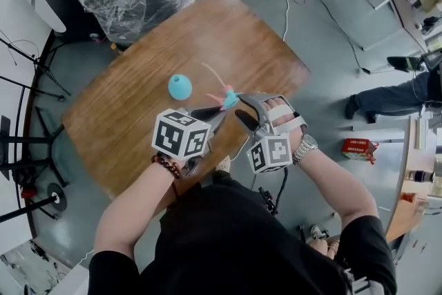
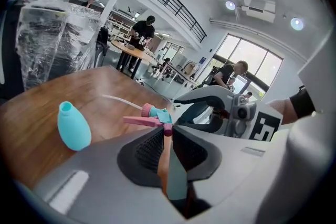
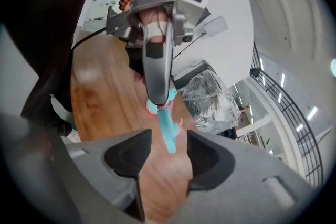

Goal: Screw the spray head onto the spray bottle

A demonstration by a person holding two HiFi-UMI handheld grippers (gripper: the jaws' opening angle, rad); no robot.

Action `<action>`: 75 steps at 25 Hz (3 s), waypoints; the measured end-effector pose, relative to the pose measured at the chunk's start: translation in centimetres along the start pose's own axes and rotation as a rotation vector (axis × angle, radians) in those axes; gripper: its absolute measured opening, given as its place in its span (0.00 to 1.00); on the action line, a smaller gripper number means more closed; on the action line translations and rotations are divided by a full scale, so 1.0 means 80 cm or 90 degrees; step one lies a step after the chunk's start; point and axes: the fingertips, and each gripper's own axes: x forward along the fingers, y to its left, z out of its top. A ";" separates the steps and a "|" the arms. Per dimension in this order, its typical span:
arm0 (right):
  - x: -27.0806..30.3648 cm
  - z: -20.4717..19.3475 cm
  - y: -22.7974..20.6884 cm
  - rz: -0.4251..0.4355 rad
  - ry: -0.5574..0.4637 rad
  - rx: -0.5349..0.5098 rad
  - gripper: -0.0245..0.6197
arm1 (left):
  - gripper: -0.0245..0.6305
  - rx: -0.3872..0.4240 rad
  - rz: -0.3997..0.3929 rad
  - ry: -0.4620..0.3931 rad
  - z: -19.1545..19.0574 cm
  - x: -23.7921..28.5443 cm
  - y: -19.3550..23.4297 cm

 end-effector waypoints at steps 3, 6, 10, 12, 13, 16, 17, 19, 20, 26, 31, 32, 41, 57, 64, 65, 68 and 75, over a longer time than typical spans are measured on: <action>0.009 0.007 -0.001 -0.011 0.000 -0.057 0.35 | 0.15 -0.008 -0.014 -0.007 0.004 -0.007 -0.011; 0.016 0.009 -0.002 -0.013 0.012 -0.092 0.35 | 0.15 -0.017 -0.028 -0.013 0.006 -0.011 -0.019; 0.022 0.010 -0.002 -0.016 0.025 -0.125 0.34 | 0.15 -0.026 -0.040 -0.016 0.007 -0.017 -0.025; 0.023 0.011 -0.002 -0.020 0.028 -0.141 0.31 | 0.15 -0.031 -0.047 -0.016 0.006 -0.019 -0.028; 0.024 0.012 -0.002 -0.023 0.029 -0.149 0.30 | 0.15 -0.032 -0.050 -0.016 0.006 -0.019 -0.030; 0.026 0.012 -0.003 -0.031 0.035 -0.166 0.25 | 0.15 -0.033 -0.057 -0.014 0.005 -0.018 -0.034; 0.026 0.012 -0.003 -0.032 0.037 -0.168 0.23 | 0.15 -0.033 -0.058 -0.013 0.005 -0.018 -0.034; 0.026 0.012 -0.003 -0.030 0.039 -0.169 0.23 | 0.15 -0.033 -0.060 -0.013 0.006 -0.018 -0.035; 0.026 0.012 -0.002 -0.028 0.039 -0.166 0.22 | 0.15 -0.032 -0.061 -0.014 0.006 -0.018 -0.036; 0.027 0.009 0.001 0.007 0.018 -0.093 0.22 | 0.22 -0.006 -0.056 -0.030 0.011 -0.026 -0.036; 0.022 0.001 -0.003 0.046 0.017 0.015 0.22 | 0.32 0.027 -0.037 -0.052 0.014 -0.042 -0.026; 0.021 0.000 -0.004 0.052 0.017 0.035 0.22 | 0.33 0.035 -0.030 -0.056 0.015 -0.046 -0.020; 0.006 -0.007 -0.020 0.104 0.017 0.194 0.22 | 0.37 0.070 0.101 -0.087 0.007 -0.072 0.062; -0.035 0.007 -0.052 0.264 0.010 0.635 0.22 | 0.71 0.149 0.324 -0.045 -0.031 -0.005 0.240; -0.051 0.010 -0.054 0.354 -0.002 0.857 0.22 | 0.74 0.171 0.311 -0.028 -0.044 0.033 0.257; -0.052 0.010 -0.053 0.363 -0.002 0.874 0.22 | 0.75 0.175 0.310 -0.028 -0.043 0.037 0.258; -0.058 0.010 -0.054 0.374 0.001 0.898 0.22 | 0.75 0.183 0.314 -0.025 -0.045 0.044 0.263; -0.074 0.016 -0.068 0.360 0.000 0.874 0.22 | 0.73 0.190 0.324 -0.009 -0.055 0.058 0.278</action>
